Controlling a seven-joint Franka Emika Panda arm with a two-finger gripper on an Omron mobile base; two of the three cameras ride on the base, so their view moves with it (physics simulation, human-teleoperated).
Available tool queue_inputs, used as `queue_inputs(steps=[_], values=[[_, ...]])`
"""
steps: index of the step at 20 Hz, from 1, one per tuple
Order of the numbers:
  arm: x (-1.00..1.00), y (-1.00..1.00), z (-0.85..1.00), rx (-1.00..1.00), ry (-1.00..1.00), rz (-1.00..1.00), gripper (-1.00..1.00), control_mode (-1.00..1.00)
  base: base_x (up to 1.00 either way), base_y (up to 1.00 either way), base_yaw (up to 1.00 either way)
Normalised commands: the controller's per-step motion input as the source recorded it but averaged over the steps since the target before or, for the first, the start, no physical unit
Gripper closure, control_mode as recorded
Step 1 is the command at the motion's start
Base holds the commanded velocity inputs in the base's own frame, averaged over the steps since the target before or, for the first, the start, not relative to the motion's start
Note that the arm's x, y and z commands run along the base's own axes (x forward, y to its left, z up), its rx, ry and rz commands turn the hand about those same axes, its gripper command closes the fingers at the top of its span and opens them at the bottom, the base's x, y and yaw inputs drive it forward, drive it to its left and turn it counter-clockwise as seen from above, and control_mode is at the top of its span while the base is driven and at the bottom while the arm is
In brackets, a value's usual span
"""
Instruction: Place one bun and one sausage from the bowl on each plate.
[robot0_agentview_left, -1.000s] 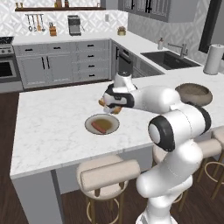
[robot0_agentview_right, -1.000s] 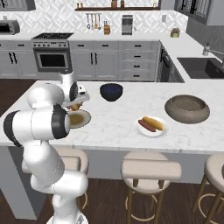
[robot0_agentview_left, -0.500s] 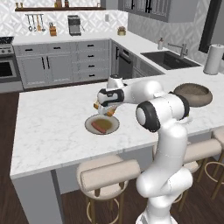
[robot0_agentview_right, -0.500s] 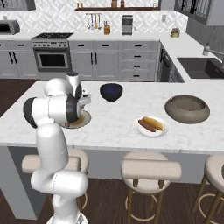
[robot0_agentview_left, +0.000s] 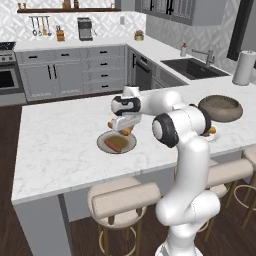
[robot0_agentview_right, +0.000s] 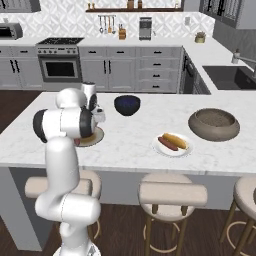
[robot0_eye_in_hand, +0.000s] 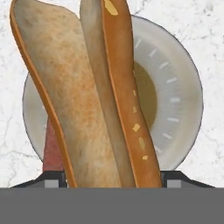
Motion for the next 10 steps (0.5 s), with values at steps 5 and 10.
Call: queue_inputs(steps=[5, 10], values=[[0.00, 0.00, -0.60, -0.01, 0.01, 0.00, 1.00, -1.00, 0.00, 0.00, 0.00], [0.00, 0.00, -0.46, 0.00, 0.00, 0.00, 1.00, -1.00, 0.00, 0.00, 0.00]])
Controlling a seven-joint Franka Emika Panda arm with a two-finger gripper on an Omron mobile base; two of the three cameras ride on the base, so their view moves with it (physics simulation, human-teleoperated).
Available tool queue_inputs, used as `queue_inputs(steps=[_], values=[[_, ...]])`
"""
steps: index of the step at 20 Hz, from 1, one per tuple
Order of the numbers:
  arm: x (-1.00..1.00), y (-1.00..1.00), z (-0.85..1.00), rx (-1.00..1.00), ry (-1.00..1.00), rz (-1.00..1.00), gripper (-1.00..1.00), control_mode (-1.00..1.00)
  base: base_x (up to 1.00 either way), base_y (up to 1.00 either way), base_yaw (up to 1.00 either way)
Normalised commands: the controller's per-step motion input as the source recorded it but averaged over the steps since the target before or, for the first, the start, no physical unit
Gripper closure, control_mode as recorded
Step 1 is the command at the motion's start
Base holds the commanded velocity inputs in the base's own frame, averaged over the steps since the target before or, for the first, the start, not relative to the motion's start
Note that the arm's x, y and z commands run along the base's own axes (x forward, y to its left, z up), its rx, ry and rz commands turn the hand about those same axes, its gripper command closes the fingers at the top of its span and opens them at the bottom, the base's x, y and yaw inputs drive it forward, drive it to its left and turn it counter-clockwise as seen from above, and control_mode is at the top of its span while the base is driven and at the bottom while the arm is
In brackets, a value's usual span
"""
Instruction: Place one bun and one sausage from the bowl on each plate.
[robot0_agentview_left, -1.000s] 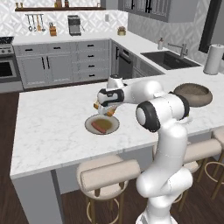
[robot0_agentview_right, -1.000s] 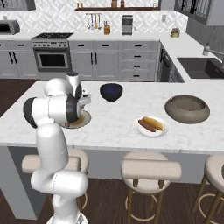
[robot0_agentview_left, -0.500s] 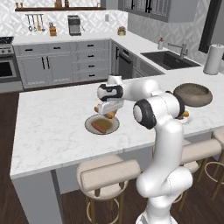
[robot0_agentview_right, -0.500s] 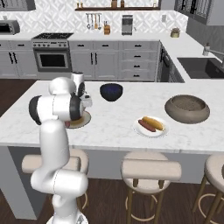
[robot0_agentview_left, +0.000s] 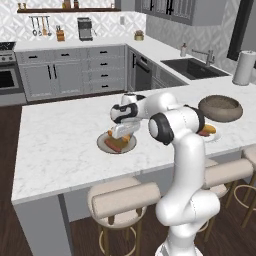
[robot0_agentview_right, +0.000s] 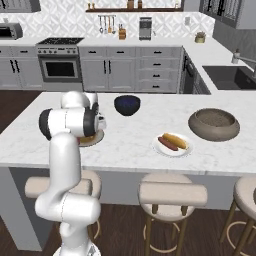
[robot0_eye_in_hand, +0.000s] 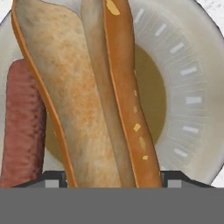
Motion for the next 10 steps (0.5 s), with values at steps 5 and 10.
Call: queue_inputs(steps=[5, 10], values=[[0.00, 0.02, -0.06, 0.00, 0.00, 0.00, 1.00, -1.00, 0.00, 0.00, 0.00], [-0.01, 0.03, 0.01, -0.02, 0.00, 0.00, -1.00, -1.00, 0.00, 0.00, 0.00]])
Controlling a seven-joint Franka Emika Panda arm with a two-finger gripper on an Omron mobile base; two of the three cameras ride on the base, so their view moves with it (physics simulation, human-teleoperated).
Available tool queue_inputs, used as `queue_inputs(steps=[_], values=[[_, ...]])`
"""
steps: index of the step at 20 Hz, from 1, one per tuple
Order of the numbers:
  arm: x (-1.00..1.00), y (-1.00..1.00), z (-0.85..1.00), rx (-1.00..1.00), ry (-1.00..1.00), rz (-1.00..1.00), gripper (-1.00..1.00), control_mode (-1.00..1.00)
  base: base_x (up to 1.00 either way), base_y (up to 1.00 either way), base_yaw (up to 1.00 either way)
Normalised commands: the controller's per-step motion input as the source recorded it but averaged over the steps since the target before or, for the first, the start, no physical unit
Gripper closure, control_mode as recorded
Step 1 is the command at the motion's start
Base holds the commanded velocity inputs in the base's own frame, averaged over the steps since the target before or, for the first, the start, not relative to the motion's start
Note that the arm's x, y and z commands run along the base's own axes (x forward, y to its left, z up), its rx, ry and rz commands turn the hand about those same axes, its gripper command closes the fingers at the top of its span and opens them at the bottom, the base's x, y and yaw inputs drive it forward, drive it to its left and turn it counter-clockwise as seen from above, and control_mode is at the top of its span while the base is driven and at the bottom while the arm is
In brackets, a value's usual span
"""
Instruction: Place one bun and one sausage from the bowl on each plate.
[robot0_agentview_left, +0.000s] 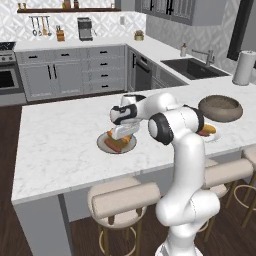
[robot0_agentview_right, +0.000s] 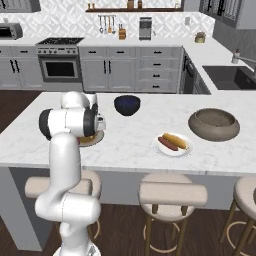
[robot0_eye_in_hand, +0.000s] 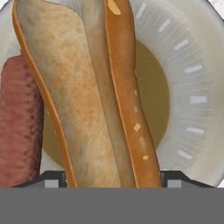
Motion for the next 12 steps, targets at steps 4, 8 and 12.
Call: queue_inputs(steps=[4, 8, 12], values=[[0.00, 0.04, 0.07, -0.07, 0.00, 0.00, -1.00, -1.00, 0.00, 0.00, 0.00], [0.00, 0.00, 0.20, -0.02, 0.00, -0.01, -1.00, -1.00, 0.00, 0.00, 0.00], [-0.32, -0.04, 0.69, 0.00, -0.07, -0.05, -1.00, -1.00, 0.00, 0.00, 0.00]])
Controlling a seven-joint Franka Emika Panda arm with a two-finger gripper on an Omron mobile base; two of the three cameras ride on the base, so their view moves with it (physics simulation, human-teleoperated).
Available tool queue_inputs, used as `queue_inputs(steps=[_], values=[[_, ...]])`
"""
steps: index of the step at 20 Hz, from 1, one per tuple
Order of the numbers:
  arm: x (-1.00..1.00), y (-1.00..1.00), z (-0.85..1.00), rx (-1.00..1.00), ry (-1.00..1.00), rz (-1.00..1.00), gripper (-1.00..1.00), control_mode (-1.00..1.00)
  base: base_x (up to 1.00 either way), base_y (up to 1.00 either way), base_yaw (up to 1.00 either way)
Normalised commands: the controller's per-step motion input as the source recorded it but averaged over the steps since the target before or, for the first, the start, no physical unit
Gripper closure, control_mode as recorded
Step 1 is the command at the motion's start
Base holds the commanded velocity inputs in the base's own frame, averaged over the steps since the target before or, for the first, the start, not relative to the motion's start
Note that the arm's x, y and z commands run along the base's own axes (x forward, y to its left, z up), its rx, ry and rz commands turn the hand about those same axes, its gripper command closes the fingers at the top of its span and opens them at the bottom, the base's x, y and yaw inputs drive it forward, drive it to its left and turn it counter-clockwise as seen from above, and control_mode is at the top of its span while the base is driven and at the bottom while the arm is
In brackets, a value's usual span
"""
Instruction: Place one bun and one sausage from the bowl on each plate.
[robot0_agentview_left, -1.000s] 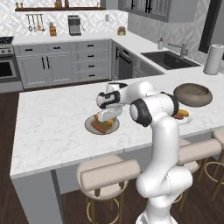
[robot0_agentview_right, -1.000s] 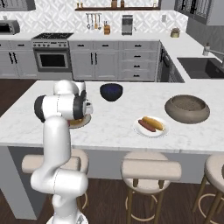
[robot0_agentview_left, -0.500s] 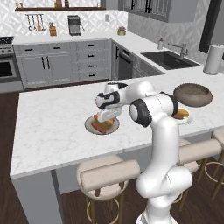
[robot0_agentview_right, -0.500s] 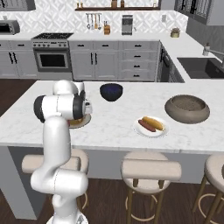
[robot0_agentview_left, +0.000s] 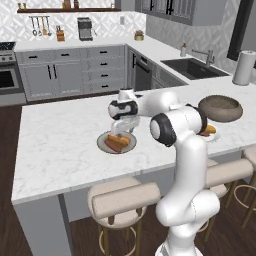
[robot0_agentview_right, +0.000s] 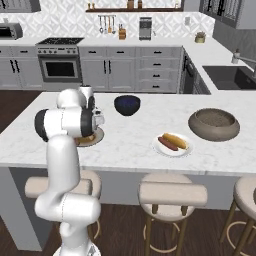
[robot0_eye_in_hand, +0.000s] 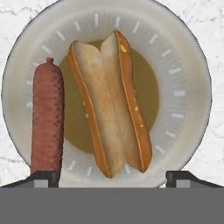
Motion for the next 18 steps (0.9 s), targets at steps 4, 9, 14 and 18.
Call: queue_inputs(steps=[4, 9, 14, 18], values=[[-0.96, -0.37, 0.78, 0.07, -0.15, -0.09, -1.00, -1.00, 0.00, 0.00, 0.00], [-1.00, -0.48, 0.39, 0.10, -0.11, -0.10, -1.00, -1.00, 0.00, 0.00, 0.00], [-1.00, -0.48, 0.34, 0.09, -0.09, -0.09, -1.00, -1.00, 0.00, 0.00, 0.00], [-0.97, -0.29, 0.85, 0.06, -0.12, -0.06, -1.00, -1.00, 0.00, 0.00, 0.00]])
